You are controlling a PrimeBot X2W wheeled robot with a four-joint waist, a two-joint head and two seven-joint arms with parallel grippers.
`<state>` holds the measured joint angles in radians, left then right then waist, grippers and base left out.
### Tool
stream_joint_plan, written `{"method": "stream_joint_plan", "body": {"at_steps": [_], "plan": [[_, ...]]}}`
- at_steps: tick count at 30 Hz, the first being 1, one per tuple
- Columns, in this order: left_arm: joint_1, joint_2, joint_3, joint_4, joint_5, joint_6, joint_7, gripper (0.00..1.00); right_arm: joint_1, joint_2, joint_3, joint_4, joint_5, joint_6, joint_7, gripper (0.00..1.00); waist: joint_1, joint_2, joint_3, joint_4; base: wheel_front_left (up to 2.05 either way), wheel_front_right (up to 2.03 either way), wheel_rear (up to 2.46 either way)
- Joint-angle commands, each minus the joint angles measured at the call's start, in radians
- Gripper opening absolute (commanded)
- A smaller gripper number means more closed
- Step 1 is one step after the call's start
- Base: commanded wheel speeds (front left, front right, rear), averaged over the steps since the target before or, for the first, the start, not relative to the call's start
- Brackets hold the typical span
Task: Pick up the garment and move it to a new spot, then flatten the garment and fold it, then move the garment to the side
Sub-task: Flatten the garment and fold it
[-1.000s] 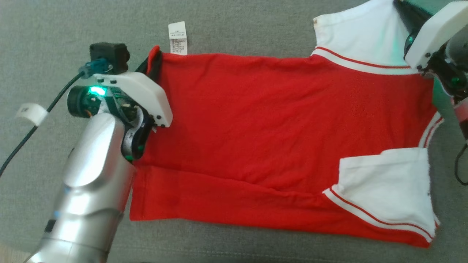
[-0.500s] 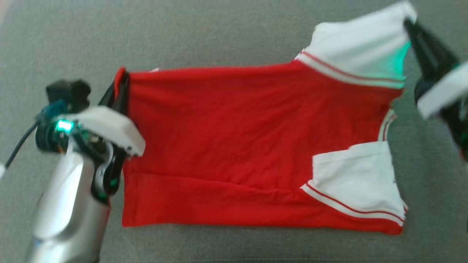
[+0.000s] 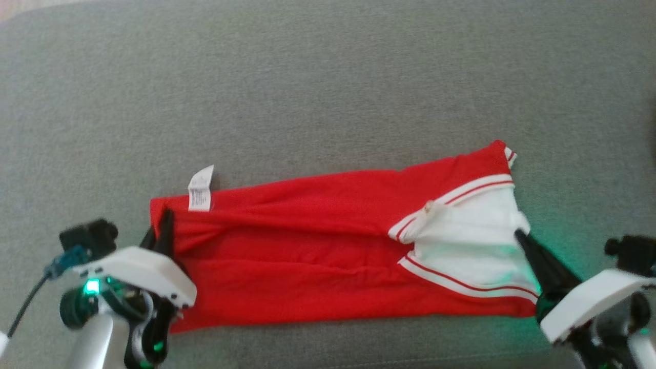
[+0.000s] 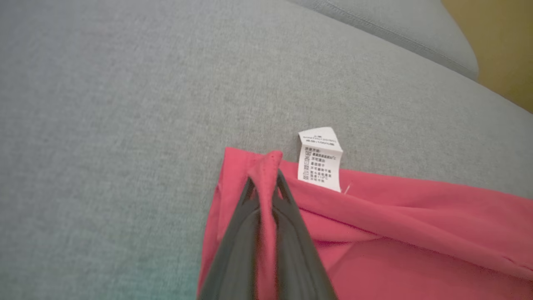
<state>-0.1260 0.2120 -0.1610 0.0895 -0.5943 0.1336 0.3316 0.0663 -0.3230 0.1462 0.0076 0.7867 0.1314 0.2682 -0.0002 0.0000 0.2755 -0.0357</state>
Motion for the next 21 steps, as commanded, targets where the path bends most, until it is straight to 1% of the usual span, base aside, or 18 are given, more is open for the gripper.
{"method": "stream_joint_plan", "body": {"at_steps": [1, 2, 3, 4, 5, 8, 12, 15, 21], "plan": [[-0.008, 0.015, 0.048, -0.036, -0.009, 0.009, -0.011, 0.0, 0.002, -0.008, 0.0, -0.038, -0.012, -0.001, 0.01, 0.0, 0.0002, 0.0, -0.003, -0.008, 0.0, 0.0, 0.0], [0.008, 0.013, 0.051, -0.035, -0.014, 0.012, -0.01, 0.05, 0.015, 0.0, 0.0, -0.035, -0.029, -0.001, 0.022, 0.33, 0.0002, 0.0, -0.005, -0.012, 0.0, 0.0, 0.0], [0.023, 0.009, 0.055, -0.034, -0.022, 0.016, -0.009, 0.34, 0.026, 0.009, 0.004, -0.036, -0.046, -0.001, 0.033, 0.96, 0.0002, 0.0, -0.007, -0.016, 0.0, 0.0, 0.0], [0.035, 0.002, 0.059, -0.034, -0.03, 0.017, -0.013, 0.85, 0.033, 0.023, 0.011, -0.042, -0.05, -0.001, 0.041, 1.0, 0.0002, 0.0, -0.01, -0.018, 0.0, 0.0, 0.0], [0.045, -0.002, 0.06, -0.033, -0.036, 0.017, -0.017, 1.0, 0.039, 0.033, 0.018, -0.047, -0.06, -0.001, 0.048, 1.0, 0.0002, 0.0, -0.013, -0.019, 0.0, 0.0, 0.0], [0.076, -0.009, 0.063, -0.028, -0.03, 0.025, -0.044, 1.0, 0.055, 0.053, 0.027, -0.061, -0.089, -0.001, 0.055, 1.0, 0.0002, 0.0, -0.03, -0.02, 0.0, 0.0, 0.0], [0.115, -0.024, 0.071, -0.046, 0.003, 0.047, -0.128, 1.0, 0.059, 0.065, 0.031, -0.115, -0.134, -0.001, 0.013, 1.0, 0.0002, 0.0, -0.056, -0.021, 0.0, 0.0, 0.0], [0.138, -0.021, 0.065, -0.073, 0.078, 0.082, -0.218, 1.0, 0.053, 0.07, 0.018, -0.165, -0.184, -0.001, -0.033, 1.0, 0.0002, 0.0, -0.078, -0.019, 0.0, 0.0, 0.0], [0.135, -0.022, 0.034, -0.136, 0.225, 0.148, -0.378, 1.0, 0.018, 0.105, -0.053, -0.244, -0.312, -0.001, -0.127, 1.0, 0.0002, 0.0, -0.115, -0.011, 0.0, 0.0, 0.0]]}}
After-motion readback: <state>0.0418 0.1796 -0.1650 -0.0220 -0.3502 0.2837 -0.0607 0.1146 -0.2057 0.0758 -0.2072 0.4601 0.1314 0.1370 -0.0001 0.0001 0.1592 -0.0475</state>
